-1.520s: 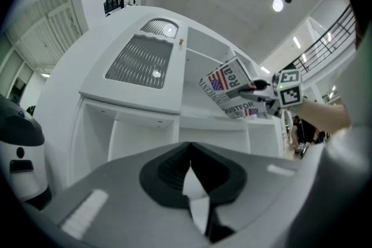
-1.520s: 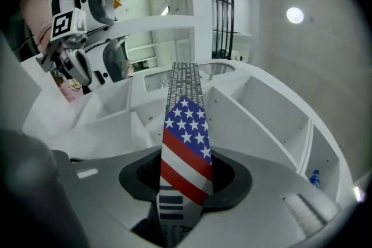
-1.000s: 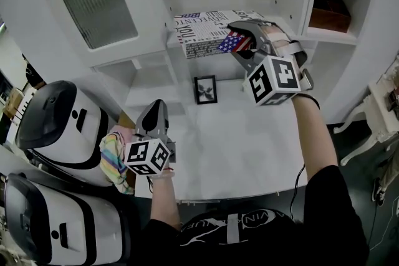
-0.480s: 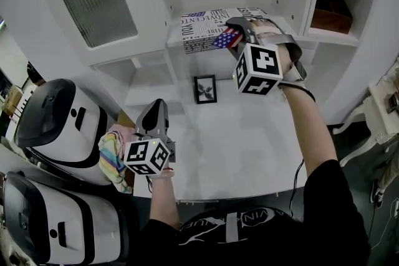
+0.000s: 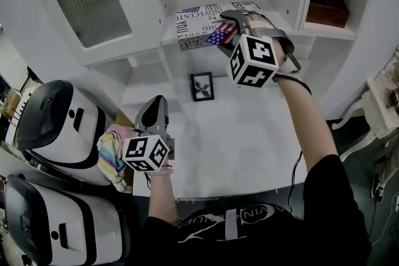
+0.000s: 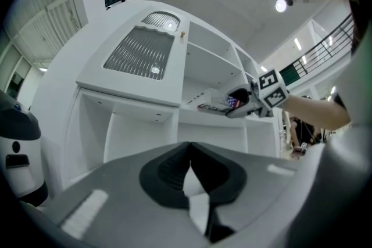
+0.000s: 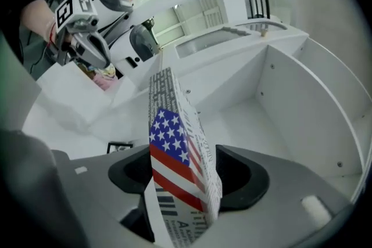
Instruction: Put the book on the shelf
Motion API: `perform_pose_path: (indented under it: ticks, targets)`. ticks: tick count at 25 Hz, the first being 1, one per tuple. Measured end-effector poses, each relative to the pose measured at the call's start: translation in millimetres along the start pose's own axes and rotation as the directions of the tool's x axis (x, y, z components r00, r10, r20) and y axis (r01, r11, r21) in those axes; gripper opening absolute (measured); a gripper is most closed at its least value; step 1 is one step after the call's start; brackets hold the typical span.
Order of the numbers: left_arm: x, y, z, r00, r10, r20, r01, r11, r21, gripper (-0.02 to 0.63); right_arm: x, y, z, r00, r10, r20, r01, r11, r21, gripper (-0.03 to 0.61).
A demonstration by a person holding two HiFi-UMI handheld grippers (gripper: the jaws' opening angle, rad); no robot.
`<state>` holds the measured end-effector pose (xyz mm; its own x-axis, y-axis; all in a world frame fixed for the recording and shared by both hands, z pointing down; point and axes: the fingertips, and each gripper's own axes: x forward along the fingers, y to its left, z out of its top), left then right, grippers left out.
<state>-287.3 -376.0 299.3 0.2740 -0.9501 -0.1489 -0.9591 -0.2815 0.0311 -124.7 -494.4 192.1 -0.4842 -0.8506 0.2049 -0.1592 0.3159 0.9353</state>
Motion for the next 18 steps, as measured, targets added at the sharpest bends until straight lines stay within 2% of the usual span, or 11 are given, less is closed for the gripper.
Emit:
perform_pose_path:
  ticks: [1,3,7,8,10,13,18]
  targets:
    - [0,0,-1,1.000,0.000,-0.002,0.000,1.000,-0.001,0.000,-6,-2,3,1.000,-0.001,0.025,0.001,1.000,0.019,0.345]
    - [0,2,-1,1.000,0.005,-0.003,-0.005,1.000,-0.007,0.000,-21,-5,9,0.998,0.002,0.065,-0.005,0.999,0.048,0.370]
    - [2,-1,-1,1.000,-0.001,0.000,0.001,1.000,-0.011,0.000,-47,-2,22,0.987,0.020,0.162,-0.040,0.992,0.120,0.361]
    - [3,-3,-1,1.000,-0.006,0.000,0.006,1.000,-0.011,0.000,-52,-2,26,0.982,0.002,0.188,-0.030,0.989,0.143,0.320]
    - [2,-6,-1,1.000,-0.012,-0.003,0.012,1.000,-0.010,0.000,-62,-3,30,0.972,-0.063,0.226,0.017,0.979,0.202,0.174]
    - [1,-8,0,1.000,-0.016,-0.004,0.016,1.000,-0.007,0.000,-68,-2,27,0.962,-0.129,0.242,0.053,0.954,0.296,0.050]
    - [-3,-5,3,1.000,-0.008,0.004,0.008,1.000,-0.006,0.000,-59,2,12,0.961,-0.184,0.205,0.083,0.903,0.421,0.017]
